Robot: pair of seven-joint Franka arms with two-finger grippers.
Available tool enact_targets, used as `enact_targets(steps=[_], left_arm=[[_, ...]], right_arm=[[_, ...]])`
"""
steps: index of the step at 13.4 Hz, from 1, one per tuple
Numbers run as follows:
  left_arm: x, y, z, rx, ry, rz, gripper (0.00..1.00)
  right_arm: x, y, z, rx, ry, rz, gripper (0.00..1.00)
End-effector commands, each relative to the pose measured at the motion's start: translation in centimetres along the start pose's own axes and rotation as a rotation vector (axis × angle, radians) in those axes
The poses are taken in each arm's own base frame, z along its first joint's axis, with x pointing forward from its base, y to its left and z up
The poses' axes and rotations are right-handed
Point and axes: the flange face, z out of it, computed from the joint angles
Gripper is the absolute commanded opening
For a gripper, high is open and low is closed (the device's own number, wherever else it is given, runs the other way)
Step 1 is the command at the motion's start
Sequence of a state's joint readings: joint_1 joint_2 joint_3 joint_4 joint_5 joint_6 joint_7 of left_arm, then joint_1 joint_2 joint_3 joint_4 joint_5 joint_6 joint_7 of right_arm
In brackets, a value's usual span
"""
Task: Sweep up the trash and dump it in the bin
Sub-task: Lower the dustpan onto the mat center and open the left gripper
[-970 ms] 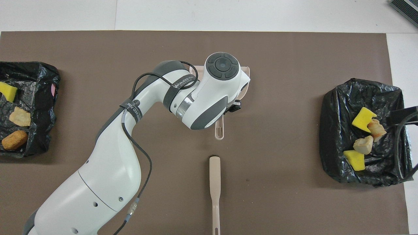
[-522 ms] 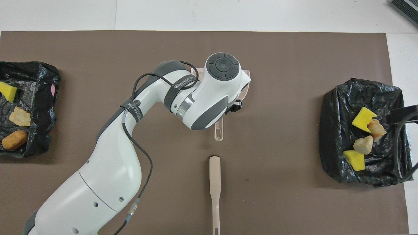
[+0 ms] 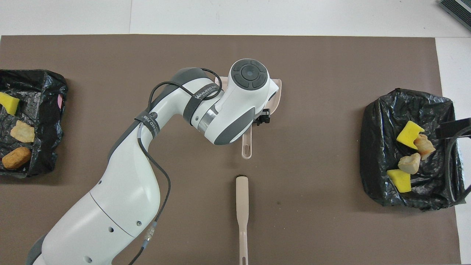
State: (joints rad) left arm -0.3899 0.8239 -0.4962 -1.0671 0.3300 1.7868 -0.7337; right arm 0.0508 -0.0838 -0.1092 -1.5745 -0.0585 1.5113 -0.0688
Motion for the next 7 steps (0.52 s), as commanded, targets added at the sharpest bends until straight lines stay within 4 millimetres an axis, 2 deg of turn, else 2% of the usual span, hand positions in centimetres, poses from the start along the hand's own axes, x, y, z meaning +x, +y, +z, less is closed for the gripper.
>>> enact_targets(steps=[1,4,7], left_arm=[[-1.1,-2.2,-4.3,0.051,0.05,0.055,1.0],[-2.7,-5.8,-7.9,0.104,0.064,0.121,1.0],[-3.1,-10.6,-10.7,0.159,0.029,0.04,1.0]], right_arm=[[-0.2,0.3,-0.1,-0.006,0.009,-0.026,1.0],[-0.2,0.3,-0.1,-0.006,0.009,-0.026,1.0],[-0.2,0.5,0.0,0.016,0.008,-0.021,1.0]])
